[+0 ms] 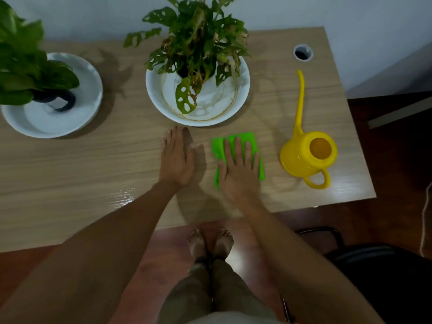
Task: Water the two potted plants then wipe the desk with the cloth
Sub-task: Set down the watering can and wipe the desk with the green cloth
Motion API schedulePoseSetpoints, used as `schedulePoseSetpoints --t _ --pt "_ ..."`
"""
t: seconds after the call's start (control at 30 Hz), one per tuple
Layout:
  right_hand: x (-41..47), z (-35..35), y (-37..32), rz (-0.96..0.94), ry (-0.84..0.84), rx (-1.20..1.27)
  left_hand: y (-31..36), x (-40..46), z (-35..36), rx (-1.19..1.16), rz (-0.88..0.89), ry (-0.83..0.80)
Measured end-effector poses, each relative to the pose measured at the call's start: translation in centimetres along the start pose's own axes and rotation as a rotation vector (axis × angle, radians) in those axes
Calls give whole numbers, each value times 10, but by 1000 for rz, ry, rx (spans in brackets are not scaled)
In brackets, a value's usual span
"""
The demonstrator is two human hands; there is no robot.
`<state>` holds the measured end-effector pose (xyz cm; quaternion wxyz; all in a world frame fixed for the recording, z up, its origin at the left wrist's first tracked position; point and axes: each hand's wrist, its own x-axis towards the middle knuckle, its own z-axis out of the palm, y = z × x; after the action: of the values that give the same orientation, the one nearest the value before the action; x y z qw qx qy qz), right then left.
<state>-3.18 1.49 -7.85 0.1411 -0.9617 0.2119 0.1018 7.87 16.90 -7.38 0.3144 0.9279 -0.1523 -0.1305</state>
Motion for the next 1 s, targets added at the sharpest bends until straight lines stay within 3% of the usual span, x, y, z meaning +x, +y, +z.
schedulePoseSetpoints --t 0.1,0.2,0.27,0.3,0.4,0.5,0.63,0.83,1.0 --pt "-51 4 -4 -147 -139 42 -3 -13 -16 -64 39 -28" --pt "-56 -7 3 -191 -393 263 3 -29 -26 -202 -5 -72" --pt "-47 -35 -1 -26 -630 741 12 -42 -30 -315 -39 -82" --pt "-43 -50 -1 121 -653 1012 16 -47 -33 -384 -56 -94" --pt "-27 -90 10 395 -740 1366 34 -53 -39 -677 -170 -203" --pt "-16 -114 18 470 -860 1453 57 -51 -51 -868 -351 -347" --pt "-9 -124 20 496 -902 1507 66 -49 -58 -963 -403 -530" --pt "-7 -118 17 521 -929 1617 55 -47 -55 -1037 -515 -478" --pt "-6 -114 27 502 -847 1625 47 -45 -46 -901 -544 -337"
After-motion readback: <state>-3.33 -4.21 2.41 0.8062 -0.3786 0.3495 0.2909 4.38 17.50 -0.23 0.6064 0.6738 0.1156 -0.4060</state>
